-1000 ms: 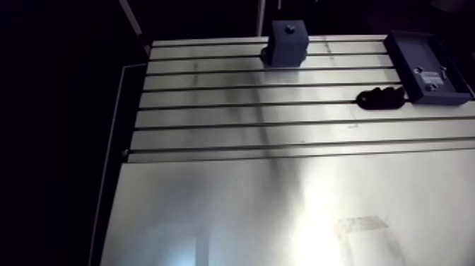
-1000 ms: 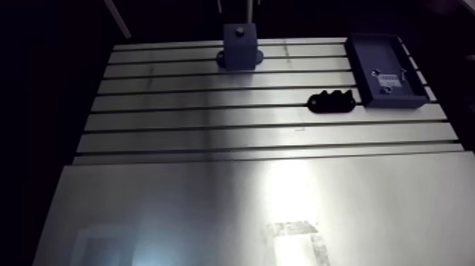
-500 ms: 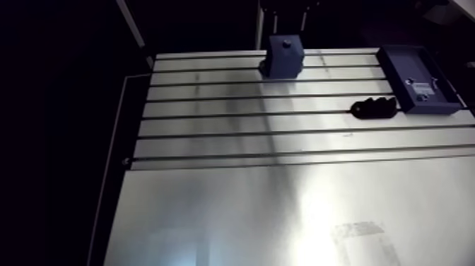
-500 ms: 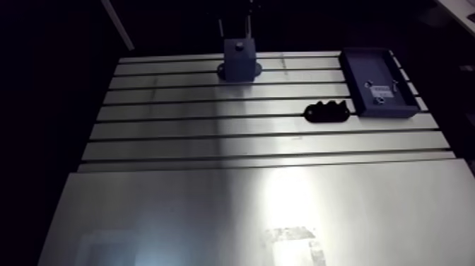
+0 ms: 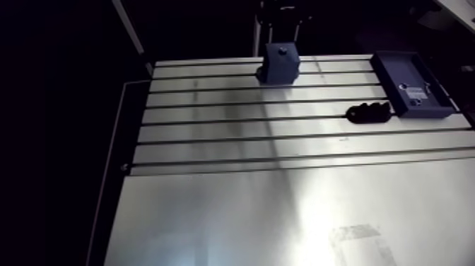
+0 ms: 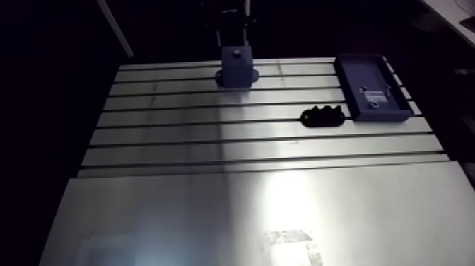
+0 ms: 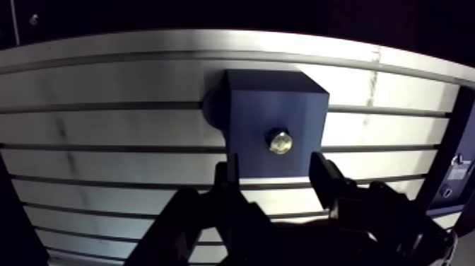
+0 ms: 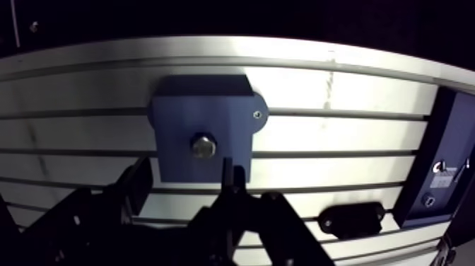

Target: Pick up the M10 bolt and insert it into the hex recess until seated.

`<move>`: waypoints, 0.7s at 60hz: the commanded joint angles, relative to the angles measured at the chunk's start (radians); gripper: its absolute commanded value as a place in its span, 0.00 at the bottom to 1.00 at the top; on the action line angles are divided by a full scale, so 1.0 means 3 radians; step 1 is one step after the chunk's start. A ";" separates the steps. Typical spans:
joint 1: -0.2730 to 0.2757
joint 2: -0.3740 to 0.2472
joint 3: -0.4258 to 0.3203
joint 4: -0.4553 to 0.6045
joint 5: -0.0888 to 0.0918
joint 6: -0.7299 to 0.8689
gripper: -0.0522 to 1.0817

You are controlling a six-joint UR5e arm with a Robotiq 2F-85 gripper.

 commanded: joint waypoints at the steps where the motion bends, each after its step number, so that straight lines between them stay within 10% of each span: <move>1: -0.0063 0.0000 0.0013 -0.0011 0.0014 -0.0049 0.39; 42: -0.0070 0.0031 -0.0007 -0.0020 0.0008 -0.0124 0.44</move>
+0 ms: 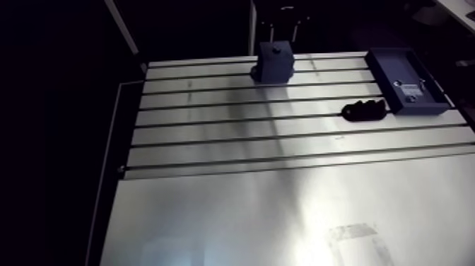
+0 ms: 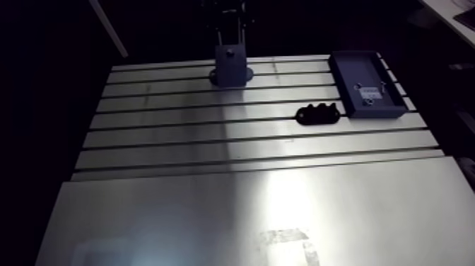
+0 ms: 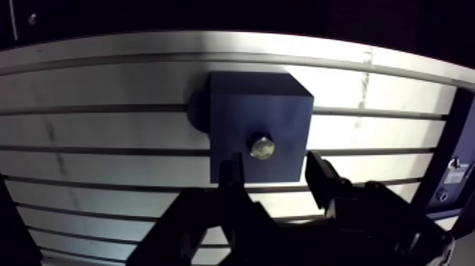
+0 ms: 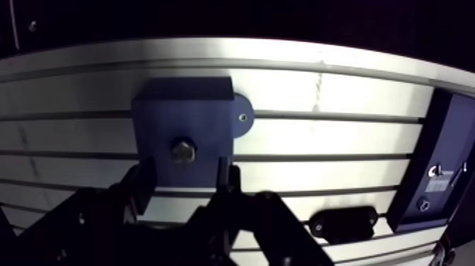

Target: Pick up the M10 bolt and insert it into the hex recess until seated.

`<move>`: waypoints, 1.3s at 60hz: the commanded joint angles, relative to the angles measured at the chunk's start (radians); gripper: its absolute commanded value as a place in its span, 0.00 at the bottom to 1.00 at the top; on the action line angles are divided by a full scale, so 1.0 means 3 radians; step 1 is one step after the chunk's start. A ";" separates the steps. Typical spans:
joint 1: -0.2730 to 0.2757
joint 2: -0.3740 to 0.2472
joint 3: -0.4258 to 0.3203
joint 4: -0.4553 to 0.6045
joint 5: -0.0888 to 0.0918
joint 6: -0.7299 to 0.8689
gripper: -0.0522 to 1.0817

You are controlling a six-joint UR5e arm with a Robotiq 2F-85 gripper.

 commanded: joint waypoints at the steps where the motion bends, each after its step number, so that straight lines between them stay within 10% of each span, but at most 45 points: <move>1: 0.0001 0.0007 -0.0013 -0.0005 0.0004 -0.0049 0.44; 78: -0.0004 0.0073 0.0052 -0.0102 0.0056 -0.0065 0.47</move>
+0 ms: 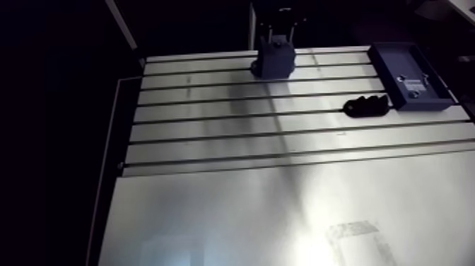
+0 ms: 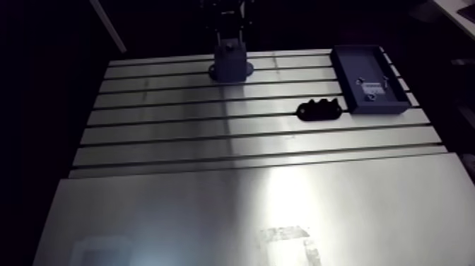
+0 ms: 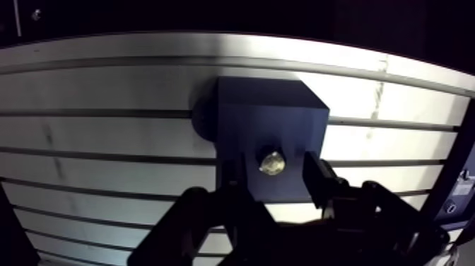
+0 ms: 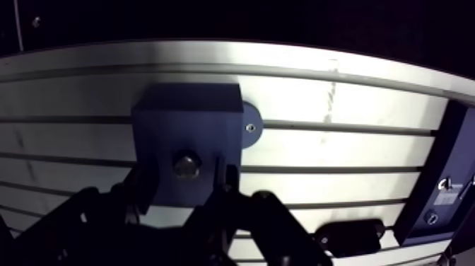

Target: Pick up the M10 bolt and insert it into the hex recess until seated.

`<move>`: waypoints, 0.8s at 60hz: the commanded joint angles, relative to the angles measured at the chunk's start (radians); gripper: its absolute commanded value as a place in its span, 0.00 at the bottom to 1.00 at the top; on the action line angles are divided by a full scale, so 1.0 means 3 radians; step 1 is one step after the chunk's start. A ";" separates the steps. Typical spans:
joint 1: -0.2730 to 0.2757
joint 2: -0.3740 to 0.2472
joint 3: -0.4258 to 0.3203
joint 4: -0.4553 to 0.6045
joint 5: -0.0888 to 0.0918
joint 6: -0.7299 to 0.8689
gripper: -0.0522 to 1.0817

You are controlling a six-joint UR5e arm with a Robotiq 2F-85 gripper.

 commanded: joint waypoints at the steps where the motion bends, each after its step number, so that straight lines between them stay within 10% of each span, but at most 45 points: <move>1: -0.0001 0.0001 0.0009 -0.0001 -0.0003 -0.0004 0.47; 48: -0.0001 -0.0004 -0.0006 -0.0001 0.0002 -0.0009 0.55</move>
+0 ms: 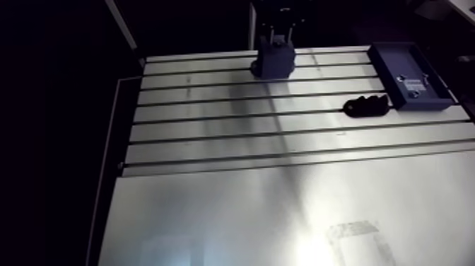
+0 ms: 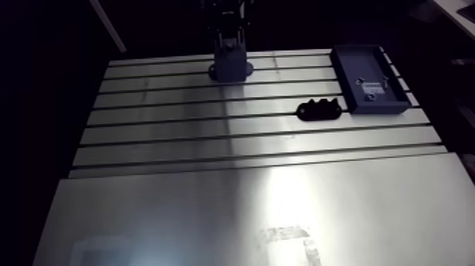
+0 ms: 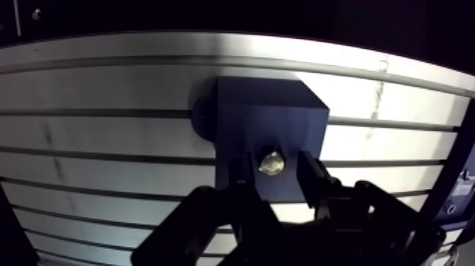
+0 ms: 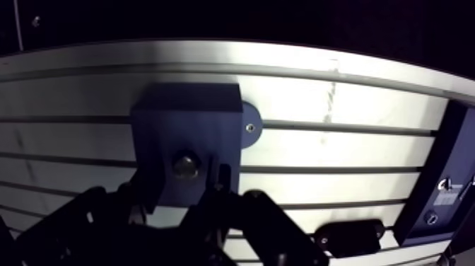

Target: Pick up the M10 bolt and insert it into the hex recess until seated.

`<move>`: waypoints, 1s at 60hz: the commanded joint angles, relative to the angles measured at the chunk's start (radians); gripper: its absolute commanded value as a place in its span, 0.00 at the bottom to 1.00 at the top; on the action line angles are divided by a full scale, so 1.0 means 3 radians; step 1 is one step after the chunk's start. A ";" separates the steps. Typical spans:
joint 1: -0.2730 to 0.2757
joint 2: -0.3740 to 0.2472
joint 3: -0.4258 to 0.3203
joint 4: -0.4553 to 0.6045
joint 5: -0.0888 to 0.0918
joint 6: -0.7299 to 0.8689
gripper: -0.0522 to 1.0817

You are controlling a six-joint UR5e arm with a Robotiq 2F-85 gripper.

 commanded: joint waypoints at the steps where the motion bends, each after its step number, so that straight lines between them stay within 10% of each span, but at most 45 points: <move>1: 0.0000 -0.0005 -0.0007 0.0000 0.0003 -0.0002 0.55; 60: 0.0005 0.0005 -0.0007 0.0000 -0.0003 -0.0053 0.58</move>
